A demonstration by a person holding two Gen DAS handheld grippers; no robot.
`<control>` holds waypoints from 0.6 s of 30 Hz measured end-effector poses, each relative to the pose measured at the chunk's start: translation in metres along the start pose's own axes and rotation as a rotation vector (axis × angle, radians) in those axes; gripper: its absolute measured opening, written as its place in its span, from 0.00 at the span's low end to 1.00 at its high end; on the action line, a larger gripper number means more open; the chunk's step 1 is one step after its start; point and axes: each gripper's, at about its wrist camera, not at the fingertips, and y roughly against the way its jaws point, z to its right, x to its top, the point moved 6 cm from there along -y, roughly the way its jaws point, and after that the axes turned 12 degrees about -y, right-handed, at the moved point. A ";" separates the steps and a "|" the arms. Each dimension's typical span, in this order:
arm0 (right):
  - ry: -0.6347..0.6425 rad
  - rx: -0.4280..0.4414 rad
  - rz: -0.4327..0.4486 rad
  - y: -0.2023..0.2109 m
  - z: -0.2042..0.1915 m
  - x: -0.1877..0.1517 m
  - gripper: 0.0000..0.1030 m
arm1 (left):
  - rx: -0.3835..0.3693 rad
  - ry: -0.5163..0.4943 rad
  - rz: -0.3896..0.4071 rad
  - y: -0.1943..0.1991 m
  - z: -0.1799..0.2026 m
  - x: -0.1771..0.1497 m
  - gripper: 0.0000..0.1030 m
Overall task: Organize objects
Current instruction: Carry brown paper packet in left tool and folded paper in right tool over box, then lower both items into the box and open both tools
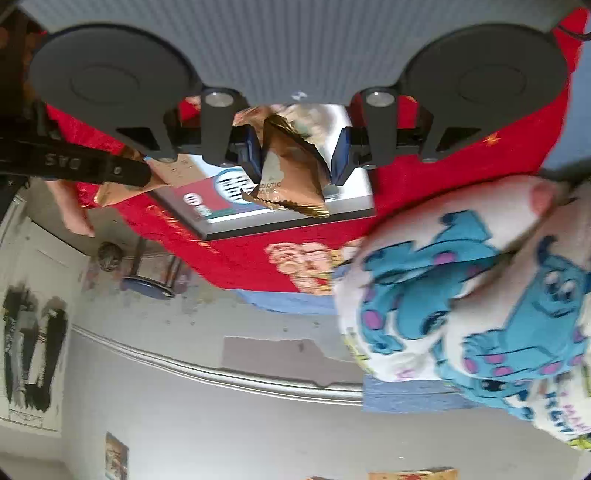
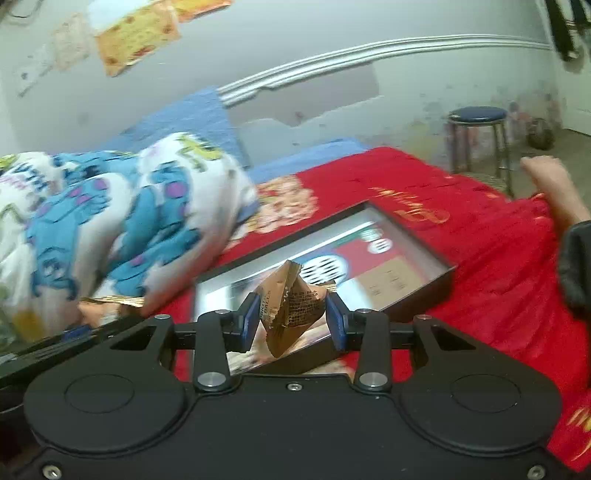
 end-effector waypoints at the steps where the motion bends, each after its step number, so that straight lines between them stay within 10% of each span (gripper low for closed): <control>1: -0.004 -0.019 -0.011 -0.005 0.005 0.006 0.36 | -0.004 -0.008 0.001 -0.006 0.007 0.004 0.43; 18: -0.162 -0.166 -0.190 -0.115 0.071 0.032 0.36 | -0.138 -0.064 -0.185 -0.135 0.070 -0.022 0.43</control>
